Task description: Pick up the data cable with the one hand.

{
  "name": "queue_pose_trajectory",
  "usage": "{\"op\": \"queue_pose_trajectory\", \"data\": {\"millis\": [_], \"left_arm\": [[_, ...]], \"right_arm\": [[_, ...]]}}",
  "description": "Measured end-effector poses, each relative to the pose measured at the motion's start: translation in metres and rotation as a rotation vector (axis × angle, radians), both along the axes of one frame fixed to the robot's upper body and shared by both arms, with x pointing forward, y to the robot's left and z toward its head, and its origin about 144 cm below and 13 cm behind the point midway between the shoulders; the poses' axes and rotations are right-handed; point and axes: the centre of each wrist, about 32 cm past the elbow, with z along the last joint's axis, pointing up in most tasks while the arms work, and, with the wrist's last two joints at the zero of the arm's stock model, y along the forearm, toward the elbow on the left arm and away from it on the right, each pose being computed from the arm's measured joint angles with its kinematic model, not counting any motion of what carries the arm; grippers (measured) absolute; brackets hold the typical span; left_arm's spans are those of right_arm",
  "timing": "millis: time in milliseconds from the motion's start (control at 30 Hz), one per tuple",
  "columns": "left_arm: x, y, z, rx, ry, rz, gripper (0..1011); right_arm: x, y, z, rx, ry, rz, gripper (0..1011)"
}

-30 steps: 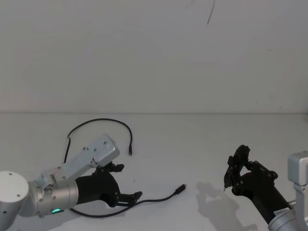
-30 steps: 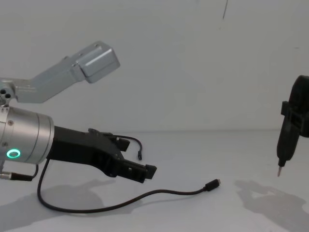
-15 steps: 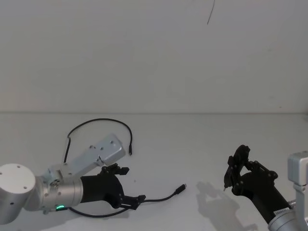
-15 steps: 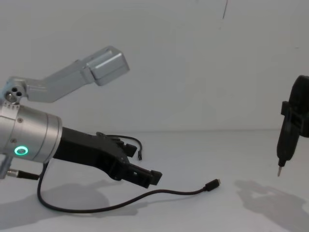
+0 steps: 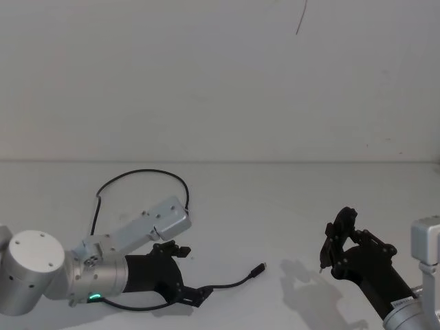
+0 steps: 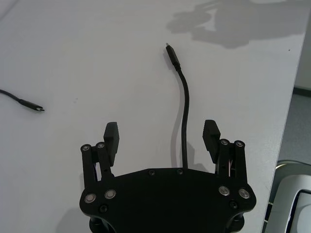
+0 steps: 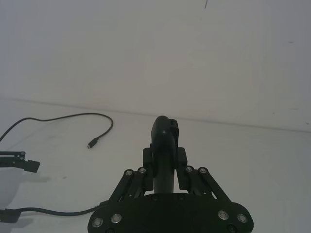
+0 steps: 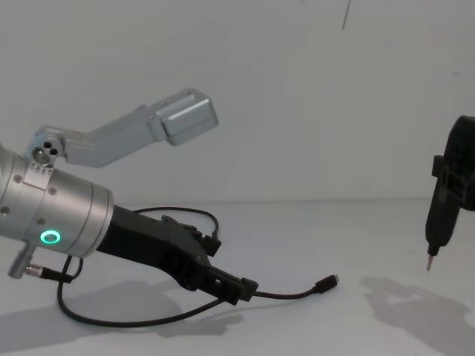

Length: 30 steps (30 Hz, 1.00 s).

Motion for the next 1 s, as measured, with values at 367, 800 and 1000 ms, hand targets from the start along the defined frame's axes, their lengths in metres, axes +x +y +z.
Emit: {"op": "queue_pose_trajectory", "data": {"millis": [367,800,1000], "left_arm": [[0.003,-0.006,-0.002,0.032,0.023,0.005,1000],[0.005,-0.010,-0.003,0.055,0.040,0.023,915],[0.005,-0.011,-0.003,0.060,0.044,0.027,748]], "right_arm": [[0.000,0.000,0.000,0.000,0.000,0.000,263],[0.000,0.000,0.000,0.000,0.000,0.000,263],[0.000,0.000,0.000,0.000,0.000,0.000,263]]}}
